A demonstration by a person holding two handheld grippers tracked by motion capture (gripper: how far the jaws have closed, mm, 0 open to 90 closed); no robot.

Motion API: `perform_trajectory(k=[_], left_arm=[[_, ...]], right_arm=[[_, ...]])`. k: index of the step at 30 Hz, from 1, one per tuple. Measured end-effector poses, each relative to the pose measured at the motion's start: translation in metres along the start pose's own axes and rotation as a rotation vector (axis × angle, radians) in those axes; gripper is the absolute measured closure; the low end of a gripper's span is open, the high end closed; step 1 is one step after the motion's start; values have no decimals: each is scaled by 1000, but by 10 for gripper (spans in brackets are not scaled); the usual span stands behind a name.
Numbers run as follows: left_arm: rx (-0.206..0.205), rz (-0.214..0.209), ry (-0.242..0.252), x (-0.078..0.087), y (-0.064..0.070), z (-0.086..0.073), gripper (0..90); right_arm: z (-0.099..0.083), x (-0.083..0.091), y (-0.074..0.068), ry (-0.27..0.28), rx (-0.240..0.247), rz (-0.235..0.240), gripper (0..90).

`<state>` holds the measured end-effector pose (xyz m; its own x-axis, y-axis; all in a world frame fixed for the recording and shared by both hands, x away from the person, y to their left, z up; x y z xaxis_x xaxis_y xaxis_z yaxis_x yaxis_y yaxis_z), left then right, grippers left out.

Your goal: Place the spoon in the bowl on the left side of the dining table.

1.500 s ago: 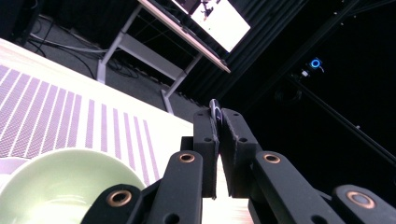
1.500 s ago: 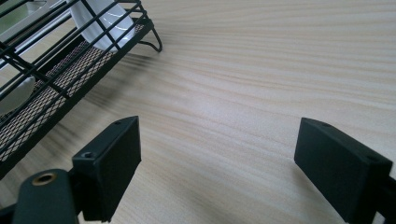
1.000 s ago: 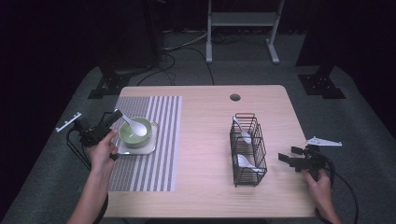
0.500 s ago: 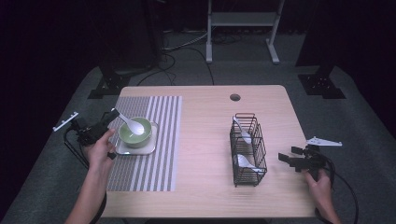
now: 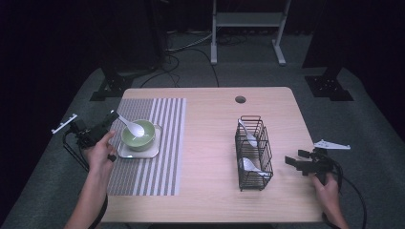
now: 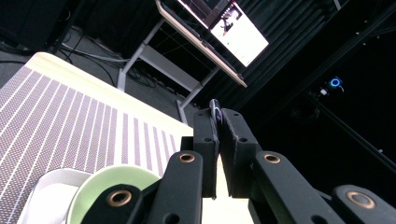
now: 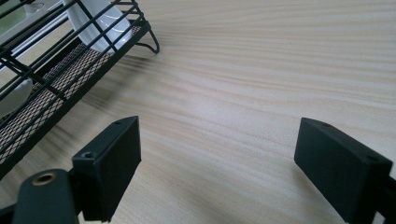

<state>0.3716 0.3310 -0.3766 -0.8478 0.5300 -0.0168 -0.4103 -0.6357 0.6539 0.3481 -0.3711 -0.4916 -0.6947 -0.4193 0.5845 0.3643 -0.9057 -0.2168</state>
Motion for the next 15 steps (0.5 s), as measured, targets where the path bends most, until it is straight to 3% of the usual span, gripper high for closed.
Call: perform_trajectory(k=[15], left_arm=[[8,31,7,2,-10,2,850]], right_arm=[[0,0,1,-1,-7,3,136]])
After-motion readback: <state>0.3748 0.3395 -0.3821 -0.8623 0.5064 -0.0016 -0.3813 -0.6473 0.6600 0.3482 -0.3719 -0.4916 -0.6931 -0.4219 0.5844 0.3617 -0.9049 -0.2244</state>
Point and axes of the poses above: each handheld gripper's, and its own axes: x roughly backward along the jaws, z roughly out of its top, y roughly to its right, the point moved 1 cm from there along -x, roughly forward along the jaws, and after that the axes turned 9 degrees about -z, right-handed, at the moved point
